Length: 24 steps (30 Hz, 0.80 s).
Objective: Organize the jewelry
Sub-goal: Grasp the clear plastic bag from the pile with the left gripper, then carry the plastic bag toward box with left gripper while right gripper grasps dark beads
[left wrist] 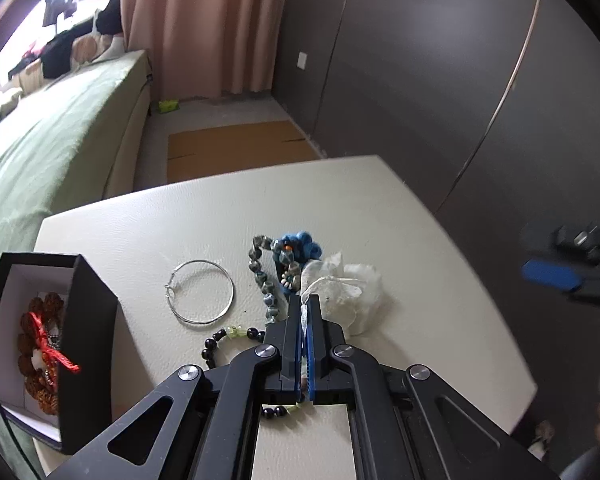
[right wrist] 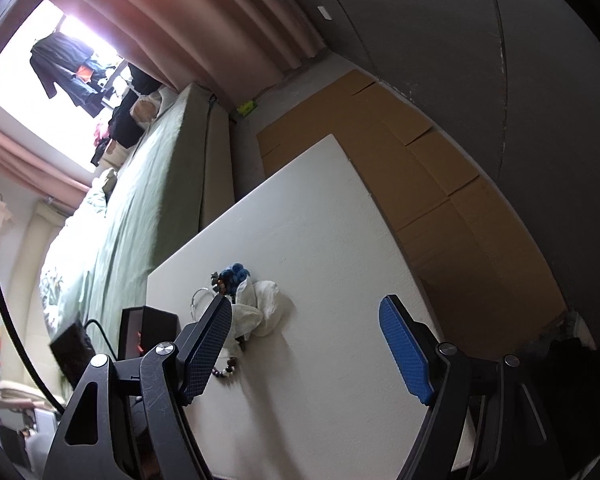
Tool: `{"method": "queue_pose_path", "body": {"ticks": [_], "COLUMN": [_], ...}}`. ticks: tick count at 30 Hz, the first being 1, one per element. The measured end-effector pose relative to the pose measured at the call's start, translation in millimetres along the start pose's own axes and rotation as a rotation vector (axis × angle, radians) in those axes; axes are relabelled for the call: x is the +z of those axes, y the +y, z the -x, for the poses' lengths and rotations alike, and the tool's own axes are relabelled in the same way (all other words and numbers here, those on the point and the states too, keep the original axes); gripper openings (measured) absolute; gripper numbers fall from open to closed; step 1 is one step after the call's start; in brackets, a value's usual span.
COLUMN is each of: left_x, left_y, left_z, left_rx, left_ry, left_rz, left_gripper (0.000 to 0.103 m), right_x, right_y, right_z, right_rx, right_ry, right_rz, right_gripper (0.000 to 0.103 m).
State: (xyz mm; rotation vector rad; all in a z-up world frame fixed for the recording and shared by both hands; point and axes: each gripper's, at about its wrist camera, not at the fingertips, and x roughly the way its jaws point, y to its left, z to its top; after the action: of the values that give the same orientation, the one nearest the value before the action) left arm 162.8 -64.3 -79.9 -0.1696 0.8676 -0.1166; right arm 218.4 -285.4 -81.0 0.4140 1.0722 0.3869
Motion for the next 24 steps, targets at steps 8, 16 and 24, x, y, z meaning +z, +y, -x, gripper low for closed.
{"method": "queue_pose_path", "body": {"ticks": [8,16,24], "left_x": [8,17,20], "left_y": [20,54,83], "left_z": [36,64,74], "left_rx": [-0.029,-0.016,-0.008], "left_ry": [-0.071,-0.134,-0.159], "left_rz": [0.058,0.128,0.175], "left_gripper": [0.000,0.000,0.000], "right_x": [-6,-17,-25], "right_y": [10,44,71], "right_z": [-16,-48,-85], "right_rx": [0.050,0.104,0.116], "right_ry": [0.043,0.106,0.155], "right_rz": [0.005,0.068,0.115], "right_gripper": [0.077,0.077,0.046]}}
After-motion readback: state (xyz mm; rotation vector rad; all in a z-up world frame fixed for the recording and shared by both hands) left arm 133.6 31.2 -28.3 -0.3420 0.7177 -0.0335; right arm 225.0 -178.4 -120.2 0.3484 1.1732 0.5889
